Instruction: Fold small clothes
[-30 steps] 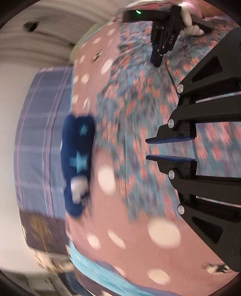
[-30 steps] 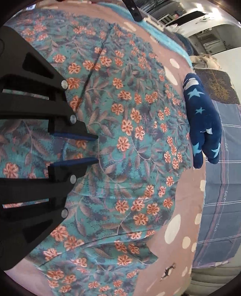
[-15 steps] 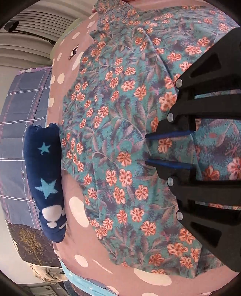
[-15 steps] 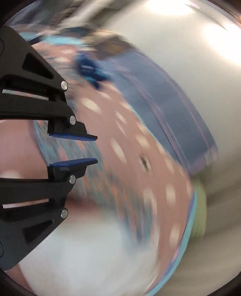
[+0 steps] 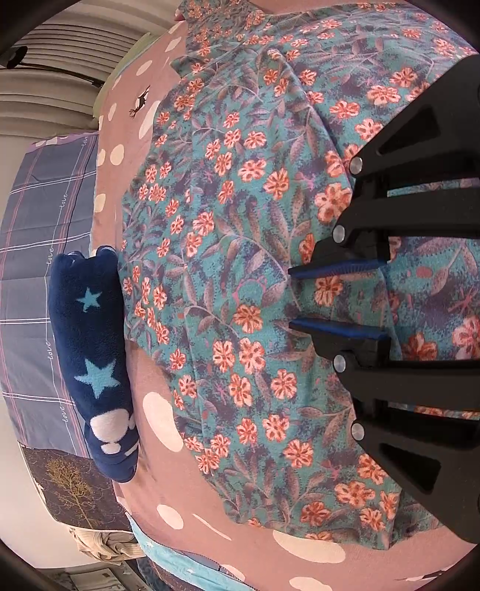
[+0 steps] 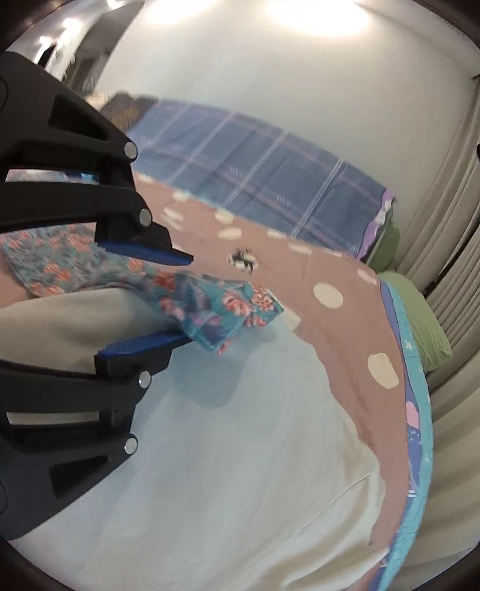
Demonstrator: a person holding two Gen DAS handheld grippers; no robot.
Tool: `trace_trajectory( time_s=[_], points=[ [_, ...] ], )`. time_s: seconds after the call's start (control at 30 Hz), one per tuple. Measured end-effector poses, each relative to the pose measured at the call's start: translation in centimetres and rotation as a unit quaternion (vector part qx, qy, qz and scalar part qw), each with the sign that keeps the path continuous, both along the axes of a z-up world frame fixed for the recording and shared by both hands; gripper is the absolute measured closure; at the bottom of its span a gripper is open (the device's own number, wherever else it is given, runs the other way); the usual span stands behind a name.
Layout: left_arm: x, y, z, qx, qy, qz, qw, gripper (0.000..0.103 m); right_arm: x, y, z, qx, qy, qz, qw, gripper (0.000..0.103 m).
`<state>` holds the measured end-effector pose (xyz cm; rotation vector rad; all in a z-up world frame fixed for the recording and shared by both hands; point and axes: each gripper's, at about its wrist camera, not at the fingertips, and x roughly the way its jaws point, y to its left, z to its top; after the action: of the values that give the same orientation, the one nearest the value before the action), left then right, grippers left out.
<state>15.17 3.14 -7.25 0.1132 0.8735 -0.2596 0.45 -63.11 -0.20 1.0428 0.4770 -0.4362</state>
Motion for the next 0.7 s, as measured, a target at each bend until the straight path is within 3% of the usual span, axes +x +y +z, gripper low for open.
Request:
trace_trajectory(
  time_s=[0.07,0.13,0.2,0.27,0.37,0.43,0.53,0.63,0.7],
  points=[
    [0.0,0.0,0.0,-0.003,0.001,0.0,1.0,0.079,0.4,0.3,0.6,-0.015,-0.001,-0.015,1.0,0.098],
    [0.0,0.2,0.0,-0.01,0.002,0.0,0.9999,0.079,0.7,1.8,1.6,-0.018,-0.048,0.014,0.999,0.098],
    [0.1,0.5,0.0,-0.017,0.004,0.0,0.9998,0.079,2.2,5.8,3.8,-0.037,-0.106,0.095,0.989,0.098],
    [0.1,0.7,0.0,-0.025,0.005,0.0,0.9997,0.079,4.4,11.9,5.8,-0.082,-0.126,0.178,0.973,0.098],
    [0.2,1.0,0.0,-0.038,0.007,-0.001,0.9993,0.078,8.3,21.6,6.5,-0.095,-0.145,0.294,0.94,0.098],
    [0.3,1.3,-0.1,-0.05,0.01,-0.001,0.9987,0.078,10.4,27.6,5.7,-0.094,-0.145,0.354,0.919,0.098],
    [0.3,1.7,-0.1,-0.068,0.014,-0.001,0.9976,0.078,13.2,37.5,2.2,-0.098,-0.119,0.437,0.886,0.098],
    [0.5,2.4,-0.2,-0.095,0.02,-0.002,0.9953,0.077,14.2,43.3,-1.9,-0.09,-0.076,0.486,0.866,0.098],
    [0.6,2.9,-0.2,-0.116,0.025,-0.002,0.993,0.077,14.2,44.9,-3.9,-0.092,-0.05,0.497,0.861,0.098]
  ],
)
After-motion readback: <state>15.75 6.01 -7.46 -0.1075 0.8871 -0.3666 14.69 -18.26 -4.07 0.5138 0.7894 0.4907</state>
